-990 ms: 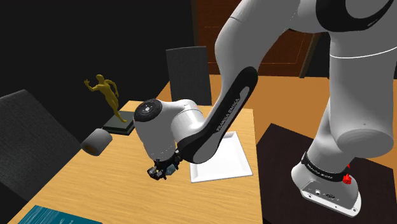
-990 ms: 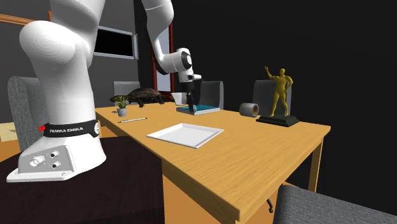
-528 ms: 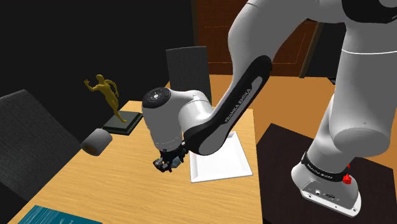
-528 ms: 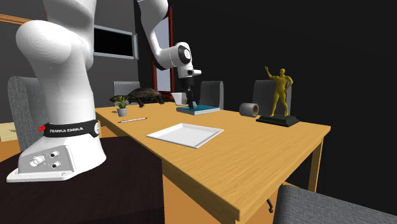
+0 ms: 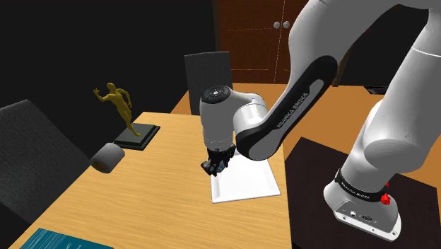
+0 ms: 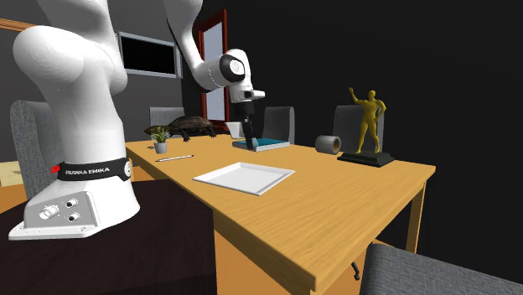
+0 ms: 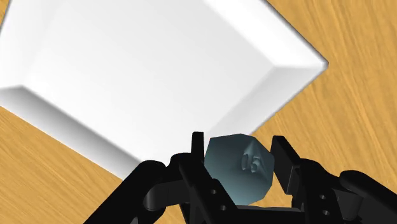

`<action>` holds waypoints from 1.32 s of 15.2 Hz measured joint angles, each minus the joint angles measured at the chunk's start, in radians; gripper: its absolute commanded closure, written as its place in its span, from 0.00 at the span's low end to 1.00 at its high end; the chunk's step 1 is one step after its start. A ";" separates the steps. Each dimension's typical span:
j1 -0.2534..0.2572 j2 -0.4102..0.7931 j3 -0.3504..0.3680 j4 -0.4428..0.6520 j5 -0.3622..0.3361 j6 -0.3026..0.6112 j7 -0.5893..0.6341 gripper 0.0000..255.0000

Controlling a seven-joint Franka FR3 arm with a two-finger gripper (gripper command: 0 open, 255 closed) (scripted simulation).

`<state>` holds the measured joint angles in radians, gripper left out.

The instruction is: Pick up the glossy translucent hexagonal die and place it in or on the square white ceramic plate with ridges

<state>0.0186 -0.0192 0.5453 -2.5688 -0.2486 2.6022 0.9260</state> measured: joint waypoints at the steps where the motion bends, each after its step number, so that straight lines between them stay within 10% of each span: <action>1: -0.006 -0.029 -0.009 -0.033 0.025 0.012 -0.035 1.00; 9: -0.027 -0.178 -0.111 -0.240 0.143 0.108 -0.258 1.00; 20: -0.149 0.024 -0.069 -0.230 -0.217 0.265 0.017 1.00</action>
<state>-0.1300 0.0050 0.4760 -2.7984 -0.4657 2.8669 0.9431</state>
